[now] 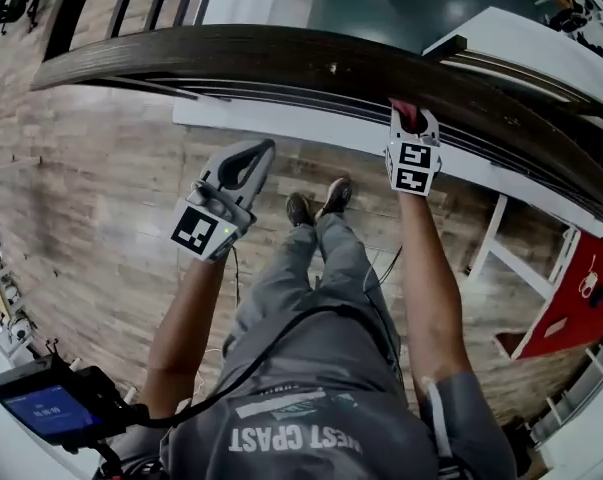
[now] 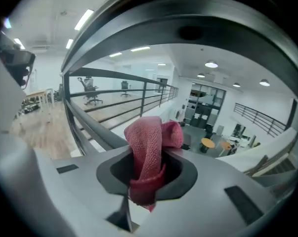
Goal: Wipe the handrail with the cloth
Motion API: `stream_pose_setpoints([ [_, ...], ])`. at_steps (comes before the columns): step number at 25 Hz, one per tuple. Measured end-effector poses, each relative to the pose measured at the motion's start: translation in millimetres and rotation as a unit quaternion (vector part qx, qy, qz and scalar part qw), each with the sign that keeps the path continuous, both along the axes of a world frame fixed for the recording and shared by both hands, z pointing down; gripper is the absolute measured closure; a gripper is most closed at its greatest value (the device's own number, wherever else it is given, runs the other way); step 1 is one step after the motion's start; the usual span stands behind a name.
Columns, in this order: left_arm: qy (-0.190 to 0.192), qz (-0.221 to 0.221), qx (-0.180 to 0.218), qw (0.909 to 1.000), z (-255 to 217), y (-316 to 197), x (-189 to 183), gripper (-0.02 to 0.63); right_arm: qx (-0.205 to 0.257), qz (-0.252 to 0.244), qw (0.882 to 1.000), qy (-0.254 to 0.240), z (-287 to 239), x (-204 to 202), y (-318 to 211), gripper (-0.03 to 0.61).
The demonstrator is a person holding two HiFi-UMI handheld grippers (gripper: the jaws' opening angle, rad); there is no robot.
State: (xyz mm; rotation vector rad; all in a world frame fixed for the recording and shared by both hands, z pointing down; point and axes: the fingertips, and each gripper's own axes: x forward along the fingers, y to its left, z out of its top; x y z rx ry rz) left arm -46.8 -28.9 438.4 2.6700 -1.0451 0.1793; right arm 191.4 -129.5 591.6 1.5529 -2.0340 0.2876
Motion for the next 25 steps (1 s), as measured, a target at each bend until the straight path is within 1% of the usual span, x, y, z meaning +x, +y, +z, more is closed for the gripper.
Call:
stream_pose_setpoints([
  [1, 0.002, -0.001, 0.0, 1.0, 1, 5, 2, 0.614, 0.004, 0.028, 1.0, 0.01, 1, 40, 8, 0.514],
  [2, 0.001, -0.001, 0.0, 1.0, 3, 11, 5, 0.614, 0.005, 0.066, 0.998, 0.014, 3, 85, 17, 0.514],
  [3, -0.003, 0.0, 0.0, 1.0, 4, 18, 9, 0.614, 0.001, 0.114, 0.993, 0.015, 6, 133, 27, 0.514],
  [5, -0.008, 0.001, 0.0, 1.0, 4, 28, 23, 0.614, -0.017, 0.211, 0.977, 0.018, 9, 223, 47, 0.514],
  [6, -0.01, 0.003, 0.002, 0.9999, 3, 32, 32, 0.614, -0.023, 0.237, 0.971, 0.022, 6, 251, 52, 0.514],
  [7, -0.013, 0.006, 0.004, 0.9999, 2, 35, 42, 0.614, -0.021, 0.233, 0.972, 0.027, 0, 260, 53, 0.514],
  [8, -0.015, 0.01, 0.007, 0.9998, 1, 38, 55, 0.614, -0.01, 0.199, 0.979, 0.031, -8, 251, 48, 0.514],
  [9, -0.017, 0.015, 0.01, 0.9997, 0, 39, 69, 0.614, 0.001, 0.146, 0.989, 0.031, -14, 229, 41, 0.514],
  [10, -0.017, 0.022, 0.015, 0.9995, -1, 38, 87, 0.614, 0.008, 0.088, 0.996, 0.029, -18, 202, 36, 0.514],
  [11, -0.019, 0.028, 0.019, 0.9992, -2, 37, 106, 0.614, 0.009, 0.041, 0.999, 0.025, -18, 181, 33, 0.514],
  [12, -0.024, 0.032, 0.02, 0.999, -1, 36, 128, 0.614, 0.006, 0.014, 1.0, 0.017, -14, 174, 33, 0.514],
  [13, -0.026, 0.034, 0.02, 0.9989, -1, 34, 150, 0.614, 0.003, 0.009, 1.0, 0.002, -8, 181, 34, 0.514],
  [14, -0.025, 0.035, 0.022, 0.9988, -2, 32, 173, 0.614, 0.005, 0.02, 1.0, -0.017, -4, 203, 37, 0.514],
  [15, -0.026, 0.035, 0.024, 0.9987, -2, 31, 196, 0.614, 0.01, 0.041, 0.999, -0.033, -2, 237, 41, 0.514],
  [16, -0.029, 0.036, 0.027, 0.9986, -2, 31, 221, 0.614, 0.016, 0.066, 0.997, -0.04, -2, 282, 45, 0.514],
  [17, -0.032, 0.037, 0.027, 0.9984, -2, 31, 248, 0.614, 0.024, 0.095, 0.994, -0.042, -1, 337, 51, 0.514],
  [18, -0.035, 0.041, 0.025, 0.9982, -2, 33, 277, 0.614, 0.031, 0.13, 0.99, -0.042, 0, 401, 61, 0.514],
  [20, -0.037, 0.053, 0.017, 0.9977, -3, 40, 334, 0.614, 0.037, 0.214, 0.976, -0.031, 12, 541, 91, 0.514],
  [21, -0.037, 0.062, 0.013, 0.9973, -4, 44, 359, 0.614, 0.034, 0.256, 0.966, -0.016, 15, 605, 108, 0.514],
  [22, -0.038, 0.071, 0.01, 0.9967, -5, 47, 382, 0.614, 0.028, 0.295, 0.955, 0.006, 13, 659, 124, 0.514],
  [23, -0.039, 0.079, 0.008, 0.9961, -5, 49, 404, 0.614, 0.021, 0.326, 0.945, 0.031, 10, 700, 138, 0.514],
  [24, -0.04, 0.087, 0.005, 0.9954, -4, 51, 425, 0.614, 0.015, 0.343, 0.938, 0.051, 6, 728, 148, 0.514],
  [25, -0.04, 0.092, 0.002, 0.9949, -1, 54, 445, 0.614, 0.014, 0.343, 0.937, 0.06, 1, 740, 151, 0.514],
])
